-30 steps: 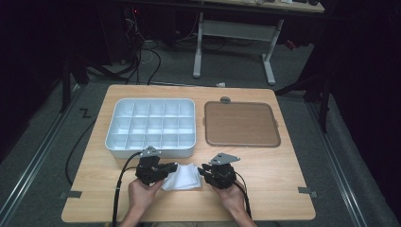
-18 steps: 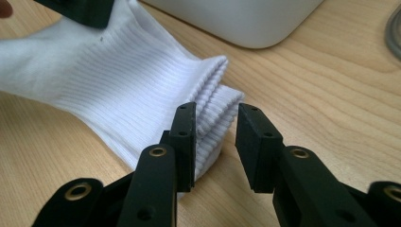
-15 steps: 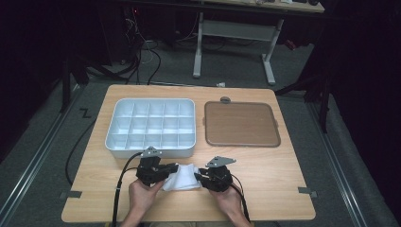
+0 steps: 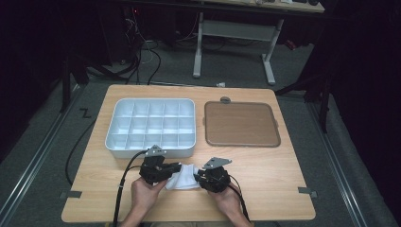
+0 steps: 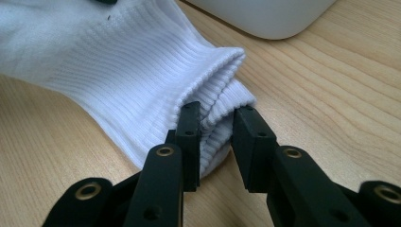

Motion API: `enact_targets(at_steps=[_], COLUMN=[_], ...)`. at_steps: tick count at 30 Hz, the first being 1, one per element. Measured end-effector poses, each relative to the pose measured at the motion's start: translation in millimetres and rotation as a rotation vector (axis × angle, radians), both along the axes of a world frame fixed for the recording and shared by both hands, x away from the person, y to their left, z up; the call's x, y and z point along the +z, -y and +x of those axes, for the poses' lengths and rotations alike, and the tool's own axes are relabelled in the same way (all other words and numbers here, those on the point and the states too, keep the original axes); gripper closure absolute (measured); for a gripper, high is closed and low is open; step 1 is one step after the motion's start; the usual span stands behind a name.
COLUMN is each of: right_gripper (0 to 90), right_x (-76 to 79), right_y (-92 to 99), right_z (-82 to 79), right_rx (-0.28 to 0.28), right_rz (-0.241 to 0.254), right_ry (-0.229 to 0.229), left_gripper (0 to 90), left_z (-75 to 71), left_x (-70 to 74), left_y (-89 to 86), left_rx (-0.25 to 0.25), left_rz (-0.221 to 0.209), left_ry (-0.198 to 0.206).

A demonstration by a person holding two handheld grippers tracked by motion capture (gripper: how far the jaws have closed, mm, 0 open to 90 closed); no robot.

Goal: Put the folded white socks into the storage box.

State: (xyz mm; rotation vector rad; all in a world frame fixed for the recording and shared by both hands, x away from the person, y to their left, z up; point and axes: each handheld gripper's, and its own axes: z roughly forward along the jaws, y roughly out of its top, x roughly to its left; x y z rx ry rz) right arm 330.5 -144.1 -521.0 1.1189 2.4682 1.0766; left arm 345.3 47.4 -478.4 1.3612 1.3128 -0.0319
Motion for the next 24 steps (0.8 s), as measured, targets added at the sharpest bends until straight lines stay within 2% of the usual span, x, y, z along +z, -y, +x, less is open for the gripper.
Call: enact_targets(at_steps=[4, 13, 24], right_gripper=[73.3, 73.5, 74.0], right_x=[-0.2, -0.6, -0.2], right_y=[0.1, 0.4, -0.7], right_z=[0.4, 2.2, 3.6], right_rx=[0.005, 0.015, 0.024], right_rz=[0.001, 0.005, -0.005], right_ry=[0.000, -0.005, 0.001], left_gripper=[84.7, 84.7, 84.6], left_z=[2.0, 5.1, 9.1], left_x=[1.1, 7.0, 4.4], left_y=[1.2, 9.8, 15.0], left_rx=[-0.002, -0.025, -0.033], left_rz=[-0.010, -0.006, -0.004], left_ry=[-0.009, 0.000, -0.009])
